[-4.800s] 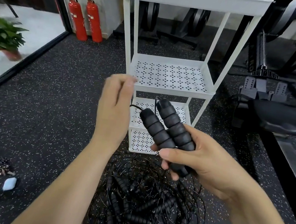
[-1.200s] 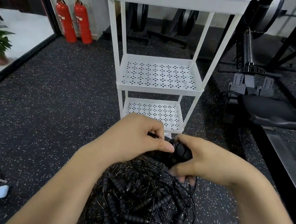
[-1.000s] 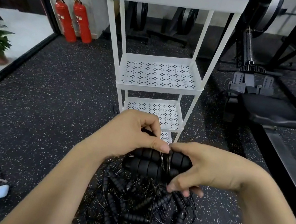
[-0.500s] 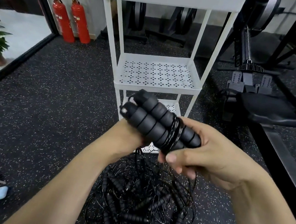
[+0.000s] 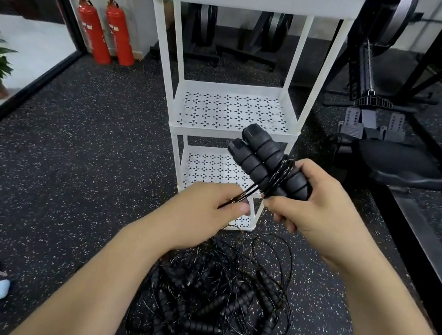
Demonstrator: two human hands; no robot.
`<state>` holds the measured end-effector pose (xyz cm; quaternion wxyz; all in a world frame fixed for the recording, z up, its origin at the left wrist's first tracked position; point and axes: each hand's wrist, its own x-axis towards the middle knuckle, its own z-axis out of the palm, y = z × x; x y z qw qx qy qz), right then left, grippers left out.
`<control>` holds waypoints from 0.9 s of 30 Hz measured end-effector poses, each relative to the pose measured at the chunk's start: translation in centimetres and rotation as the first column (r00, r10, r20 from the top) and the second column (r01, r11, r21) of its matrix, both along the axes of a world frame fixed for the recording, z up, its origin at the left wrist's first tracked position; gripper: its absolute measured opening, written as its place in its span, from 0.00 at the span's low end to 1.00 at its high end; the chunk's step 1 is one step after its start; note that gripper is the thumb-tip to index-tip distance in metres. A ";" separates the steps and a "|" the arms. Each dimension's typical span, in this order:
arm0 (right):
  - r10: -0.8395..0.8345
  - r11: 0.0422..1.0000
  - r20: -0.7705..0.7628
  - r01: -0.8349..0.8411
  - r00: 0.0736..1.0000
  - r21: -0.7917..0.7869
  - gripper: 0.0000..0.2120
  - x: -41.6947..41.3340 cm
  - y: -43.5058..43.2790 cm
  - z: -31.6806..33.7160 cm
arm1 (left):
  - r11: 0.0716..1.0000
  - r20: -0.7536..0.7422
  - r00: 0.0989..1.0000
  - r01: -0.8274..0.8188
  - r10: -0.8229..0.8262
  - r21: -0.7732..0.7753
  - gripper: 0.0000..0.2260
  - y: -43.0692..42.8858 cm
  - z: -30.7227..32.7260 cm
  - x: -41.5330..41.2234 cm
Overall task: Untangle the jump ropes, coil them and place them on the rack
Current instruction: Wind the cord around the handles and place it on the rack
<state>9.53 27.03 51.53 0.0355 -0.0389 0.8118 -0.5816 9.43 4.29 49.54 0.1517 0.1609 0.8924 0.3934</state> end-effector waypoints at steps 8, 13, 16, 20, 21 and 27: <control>-0.189 0.891 -0.038 0.188 0.981 0.413 0.14 -1.0 0.5 -1.0 | 0.995 0.014 1.000 0.026 -0.025 -0.095 0.12 -0.3 0.6 0.3; 0.014 0.826 0.177 -0.111 0.984 0.552 0.12 -0.8 -0.2 -1.0 | 0.995 -0.060 0.997 -0.044 0.039 -0.092 0.13 -0.5 2.0 0.3; 0.178 0.842 0.338 -0.320 0.924 0.434 0.12 0.0 -0.1 0.0 | 0.992 -0.082 0.991 -0.110 0.104 -0.063 0.12 -1.4 2.4 0.2; 0.364 0.783 0.449 -0.529 0.816 0.327 0.14 0.7 -0.3 1.1 | 0.993 -0.077 0.990 -0.113 0.115 0.039 0.11 -2.2 2.4 0.1; 0.410 0.768 0.469 -0.574 0.782 0.285 0.14 0.8 -0.4 1.3 | 0.993 -0.072 0.992 -0.098 0.103 0.071 0.10 -2.2 2.5 0.1; 0.620 0.713 0.487 -0.701 0.615 -0.022 0.13 1.5 0.1 2.5 | 0.919 0.025 0.997 -0.072 0.067 0.389 0.12 -3.1 2.6 -0.3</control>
